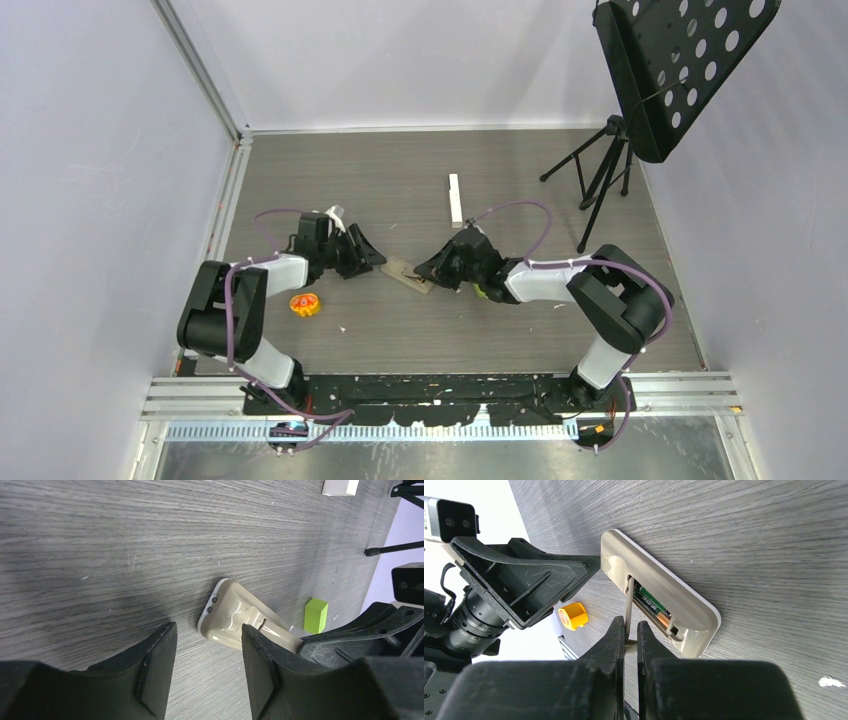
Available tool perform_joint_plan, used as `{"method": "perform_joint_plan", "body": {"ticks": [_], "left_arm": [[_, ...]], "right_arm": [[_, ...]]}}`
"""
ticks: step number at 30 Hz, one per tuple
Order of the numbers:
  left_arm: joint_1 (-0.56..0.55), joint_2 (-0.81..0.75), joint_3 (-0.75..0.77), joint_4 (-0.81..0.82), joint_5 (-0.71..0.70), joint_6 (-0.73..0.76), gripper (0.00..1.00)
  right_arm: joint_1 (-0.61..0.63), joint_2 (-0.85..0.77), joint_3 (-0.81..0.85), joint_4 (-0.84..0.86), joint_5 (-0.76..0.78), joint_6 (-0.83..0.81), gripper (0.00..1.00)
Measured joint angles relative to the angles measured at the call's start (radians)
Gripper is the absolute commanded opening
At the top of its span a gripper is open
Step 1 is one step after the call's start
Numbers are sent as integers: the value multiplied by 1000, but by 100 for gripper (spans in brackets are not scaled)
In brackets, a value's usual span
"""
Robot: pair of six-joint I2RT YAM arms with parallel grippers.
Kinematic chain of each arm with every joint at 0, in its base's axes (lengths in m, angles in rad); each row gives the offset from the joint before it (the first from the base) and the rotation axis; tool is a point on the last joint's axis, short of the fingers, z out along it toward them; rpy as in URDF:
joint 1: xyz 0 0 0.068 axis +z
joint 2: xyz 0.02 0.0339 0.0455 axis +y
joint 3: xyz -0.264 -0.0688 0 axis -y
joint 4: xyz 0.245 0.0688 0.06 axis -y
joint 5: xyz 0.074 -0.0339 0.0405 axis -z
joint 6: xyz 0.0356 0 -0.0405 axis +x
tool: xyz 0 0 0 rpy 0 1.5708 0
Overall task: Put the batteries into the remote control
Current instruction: Load the battery cover into the remote control.
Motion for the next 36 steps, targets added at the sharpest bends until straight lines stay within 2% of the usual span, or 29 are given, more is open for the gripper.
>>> {"method": "perform_joint_plan", "body": {"ticks": [4, 7, 9, 15, 23, 27, 29, 33, 36], "left_arm": [[0, 11, 8, 0, 13, 2, 52], [0, 17, 12, 1, 20, 3, 53], [0, 19, 12, 2, 25, 3, 52], [0, 26, 18, 2, 34, 3, 54], [0, 26, 27, -7, 33, 4, 56], [0, 27, 29, -12, 32, 5, 56], [0, 29, 35, -17, 31, 8, 57], [0, 33, 51, -37, 22, 23, 57], [0, 35, 56, -45, 22, 30, 57]], "right_arm": [[0, 10, 0, 8, -3, 0, 0], [0, 18, 1, 16, -8, 0, 4], [0, 25, 2, 23, -9, 0, 9], [-1, 27, 3, 13, -9, -2, 36], [-1, -4, 16, -78, -6, -10, 46], [-1, -16, 34, -138, -7, -18, 47], [-1, -24, 40, -167, -3, -27, 44], [-1, -47, 42, -214, 5, -42, 31], [-1, -58, 47, -235, 8, -58, 26]]}}
